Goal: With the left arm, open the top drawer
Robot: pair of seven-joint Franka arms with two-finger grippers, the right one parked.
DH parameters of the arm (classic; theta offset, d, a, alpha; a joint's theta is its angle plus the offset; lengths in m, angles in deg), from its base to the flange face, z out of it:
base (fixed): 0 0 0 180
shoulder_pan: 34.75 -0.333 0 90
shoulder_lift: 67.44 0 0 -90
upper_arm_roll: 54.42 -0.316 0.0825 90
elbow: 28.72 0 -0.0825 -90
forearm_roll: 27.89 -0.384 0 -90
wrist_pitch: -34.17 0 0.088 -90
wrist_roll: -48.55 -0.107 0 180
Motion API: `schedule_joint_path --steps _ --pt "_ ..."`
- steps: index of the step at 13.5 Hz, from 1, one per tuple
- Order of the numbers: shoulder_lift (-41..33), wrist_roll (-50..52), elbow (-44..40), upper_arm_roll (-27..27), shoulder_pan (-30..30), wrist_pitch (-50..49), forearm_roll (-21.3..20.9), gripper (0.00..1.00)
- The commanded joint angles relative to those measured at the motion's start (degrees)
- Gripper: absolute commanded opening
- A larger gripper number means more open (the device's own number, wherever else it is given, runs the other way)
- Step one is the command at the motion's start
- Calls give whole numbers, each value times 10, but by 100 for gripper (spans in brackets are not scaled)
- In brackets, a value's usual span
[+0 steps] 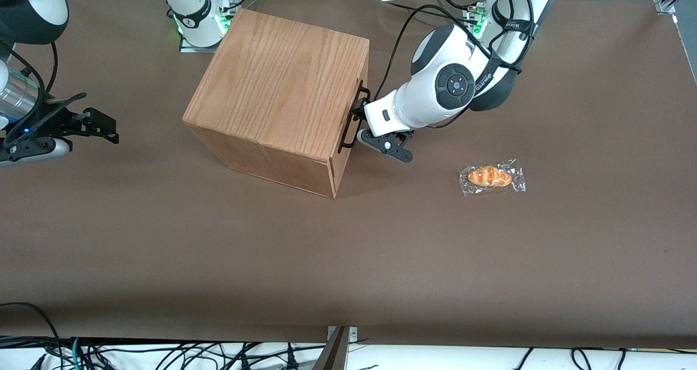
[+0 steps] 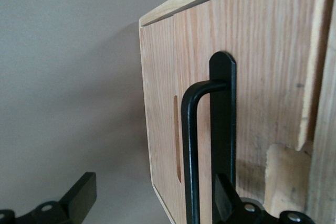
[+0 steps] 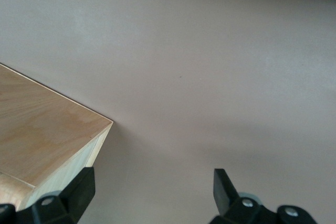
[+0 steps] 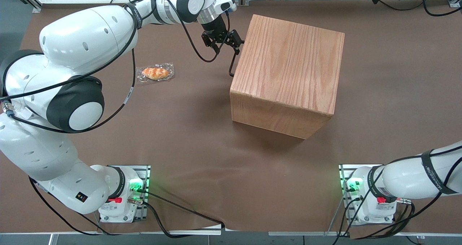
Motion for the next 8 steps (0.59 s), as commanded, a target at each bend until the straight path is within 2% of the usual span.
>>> schedule_joint_path --steps 1,8 --pt "20 8 -16 -4 9 -4 -16 100" --pt "26 8 -16 -4 16 -4 -42 100"
